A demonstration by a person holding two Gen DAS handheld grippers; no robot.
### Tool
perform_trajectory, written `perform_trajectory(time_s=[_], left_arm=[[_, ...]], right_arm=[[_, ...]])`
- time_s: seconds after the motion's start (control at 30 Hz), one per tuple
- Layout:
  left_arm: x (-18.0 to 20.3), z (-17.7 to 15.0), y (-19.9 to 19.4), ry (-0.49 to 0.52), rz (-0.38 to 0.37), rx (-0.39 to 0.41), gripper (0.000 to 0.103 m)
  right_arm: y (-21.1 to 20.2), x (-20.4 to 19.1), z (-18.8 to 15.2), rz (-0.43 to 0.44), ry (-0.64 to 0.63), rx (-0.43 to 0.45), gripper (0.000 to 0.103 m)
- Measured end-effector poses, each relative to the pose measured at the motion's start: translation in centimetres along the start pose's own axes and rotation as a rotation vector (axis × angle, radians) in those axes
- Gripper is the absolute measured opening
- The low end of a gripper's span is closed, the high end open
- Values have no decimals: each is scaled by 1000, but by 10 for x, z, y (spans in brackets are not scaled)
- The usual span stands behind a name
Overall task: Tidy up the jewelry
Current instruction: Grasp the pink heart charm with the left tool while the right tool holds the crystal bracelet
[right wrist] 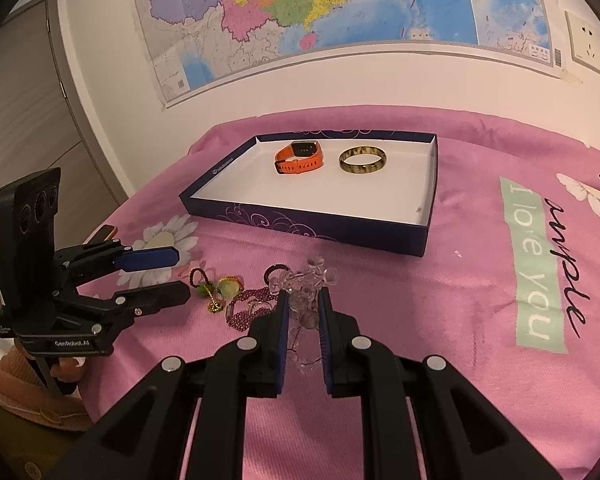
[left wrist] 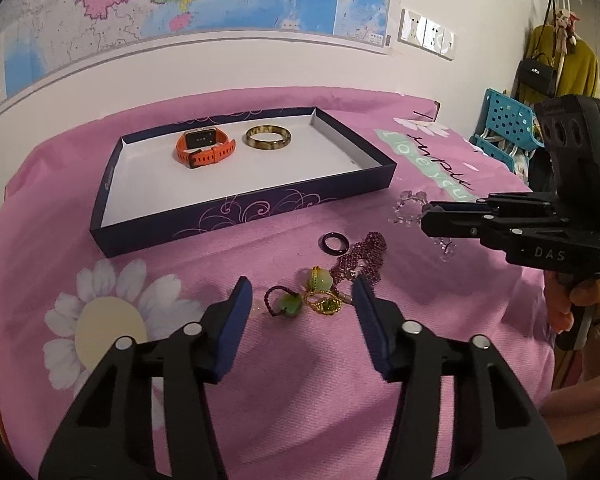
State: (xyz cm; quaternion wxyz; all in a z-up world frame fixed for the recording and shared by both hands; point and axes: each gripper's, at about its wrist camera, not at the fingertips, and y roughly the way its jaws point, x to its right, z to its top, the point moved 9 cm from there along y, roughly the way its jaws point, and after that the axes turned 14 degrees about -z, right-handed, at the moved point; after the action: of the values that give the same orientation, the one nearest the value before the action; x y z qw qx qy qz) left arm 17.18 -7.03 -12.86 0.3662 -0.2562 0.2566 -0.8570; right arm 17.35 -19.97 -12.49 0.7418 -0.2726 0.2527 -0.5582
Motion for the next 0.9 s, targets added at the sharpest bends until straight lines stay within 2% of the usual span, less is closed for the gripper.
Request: perform_trajectory(time_s=[0.13, 0.23, 0.5, 0.6, 0.67, 0.9], left_arm=[[-7, -1, -1, -3, 18, -10, 45], [-14, -1, -1, -5, 43, -20, 36], [-38, -2, -3, -21, 120, -45, 33], [-47, -3, -2, -30, 143, -63, 26], [-53, -6, 0, -40, 156, -84, 25], [-43, -11, 3, -1, 123, -100, 26]], right_arm=[[2, 0, -1, 7, 1, -5, 13], [2, -1, -2, 11, 1, -7, 13], [4, -2, -3, 21, 1, -12, 13], [4, -3, -3, 22, 1, -13, 13], [5, -2, -4, 22, 3, -16, 13], [8, -2, -4, 22, 5, -27, 13]])
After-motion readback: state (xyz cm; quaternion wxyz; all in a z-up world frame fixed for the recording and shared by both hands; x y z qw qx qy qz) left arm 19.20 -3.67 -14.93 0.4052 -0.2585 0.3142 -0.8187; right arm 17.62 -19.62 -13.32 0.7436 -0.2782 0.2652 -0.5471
